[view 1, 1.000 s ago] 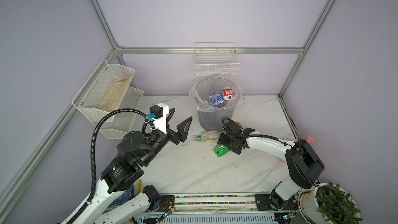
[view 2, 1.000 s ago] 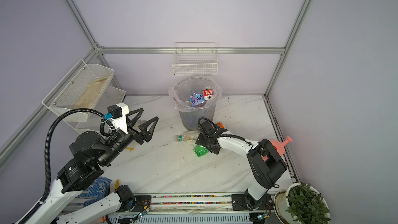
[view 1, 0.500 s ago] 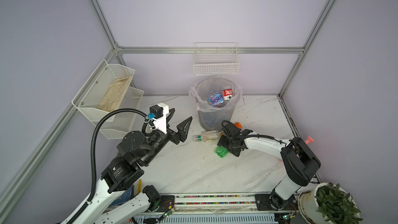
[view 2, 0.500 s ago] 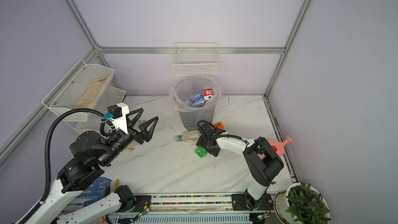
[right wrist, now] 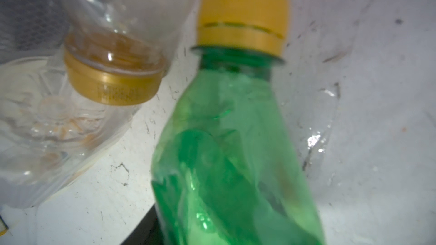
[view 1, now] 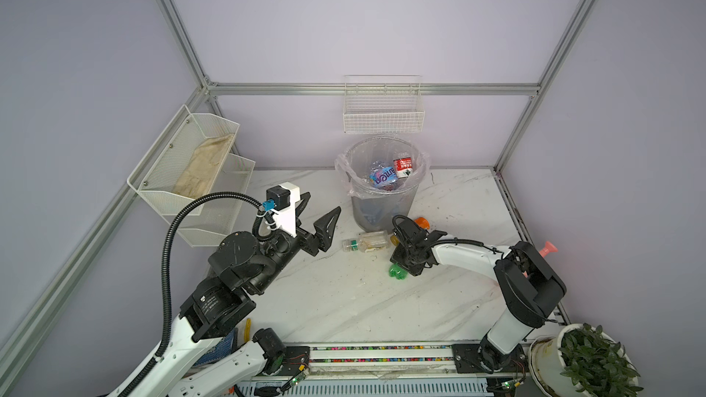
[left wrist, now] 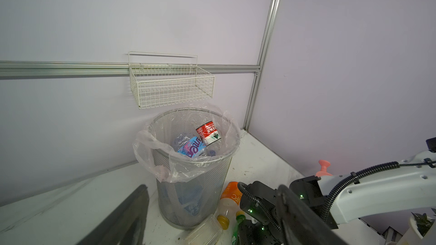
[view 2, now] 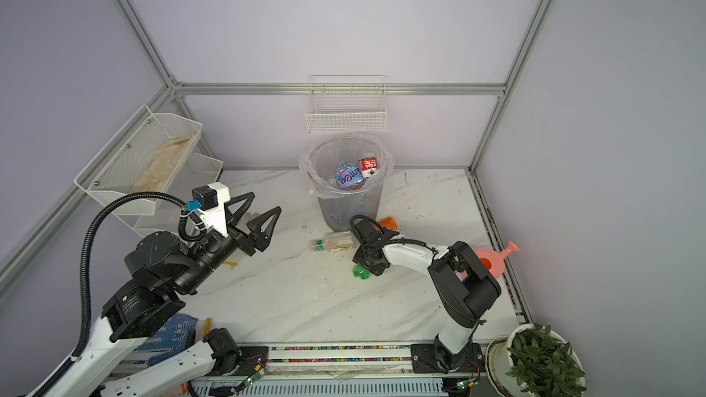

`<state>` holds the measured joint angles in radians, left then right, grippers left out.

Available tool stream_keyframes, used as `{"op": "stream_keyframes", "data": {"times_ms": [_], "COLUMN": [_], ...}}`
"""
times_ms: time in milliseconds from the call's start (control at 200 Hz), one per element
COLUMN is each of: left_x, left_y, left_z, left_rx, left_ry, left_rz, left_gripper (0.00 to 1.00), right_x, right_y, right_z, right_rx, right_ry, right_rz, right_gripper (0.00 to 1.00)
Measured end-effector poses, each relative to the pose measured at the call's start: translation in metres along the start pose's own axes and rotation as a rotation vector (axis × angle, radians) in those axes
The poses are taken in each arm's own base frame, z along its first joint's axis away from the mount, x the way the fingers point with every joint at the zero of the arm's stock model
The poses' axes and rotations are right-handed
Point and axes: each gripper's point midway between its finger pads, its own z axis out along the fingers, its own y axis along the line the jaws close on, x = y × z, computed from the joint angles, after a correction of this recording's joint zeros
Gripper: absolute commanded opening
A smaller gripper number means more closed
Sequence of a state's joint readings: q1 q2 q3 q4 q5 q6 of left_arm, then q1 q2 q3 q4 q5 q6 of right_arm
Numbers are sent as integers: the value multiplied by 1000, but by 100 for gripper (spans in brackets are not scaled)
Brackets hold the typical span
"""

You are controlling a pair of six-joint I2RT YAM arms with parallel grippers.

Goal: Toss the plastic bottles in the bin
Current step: 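Lower the right gripper over the green Sprite bottle and close around it, then lift the Sprite bottle up off the table with the right gripper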

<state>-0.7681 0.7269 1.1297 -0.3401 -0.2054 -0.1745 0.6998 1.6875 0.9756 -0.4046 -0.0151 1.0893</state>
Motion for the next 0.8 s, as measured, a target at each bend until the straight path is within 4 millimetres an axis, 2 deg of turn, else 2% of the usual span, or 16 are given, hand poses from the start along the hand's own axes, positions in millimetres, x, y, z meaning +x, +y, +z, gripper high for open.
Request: {"op": "stream_keyframes", "data": {"times_ms": [305, 355, 395, 675, 800], "left_x": [0, 0, 0, 8, 12], "left_y": [0, 1, 1, 2, 2], "left_z": [0, 0, 0, 0, 0], "left_rx": [-2, -3, -4, -7, -9], "left_ry": [0, 1, 1, 19, 31], "left_rz": [0, -1, -1, -8, -12], "left_gripper": [82, 82, 82, 82, 81], "right_x": [-5, -5, -5, -6, -13], "right_y": [5, 3, 2, -1, 1], "right_z": [-8, -9, -10, -15, -26], "right_rx": [-42, -41, -42, -45, -55], "right_ry": [-29, -31, -35, -49, -90], "right_rz": [5, 5, 5, -47, -77], "right_gripper": [18, 11, 0, 0, 0]}}
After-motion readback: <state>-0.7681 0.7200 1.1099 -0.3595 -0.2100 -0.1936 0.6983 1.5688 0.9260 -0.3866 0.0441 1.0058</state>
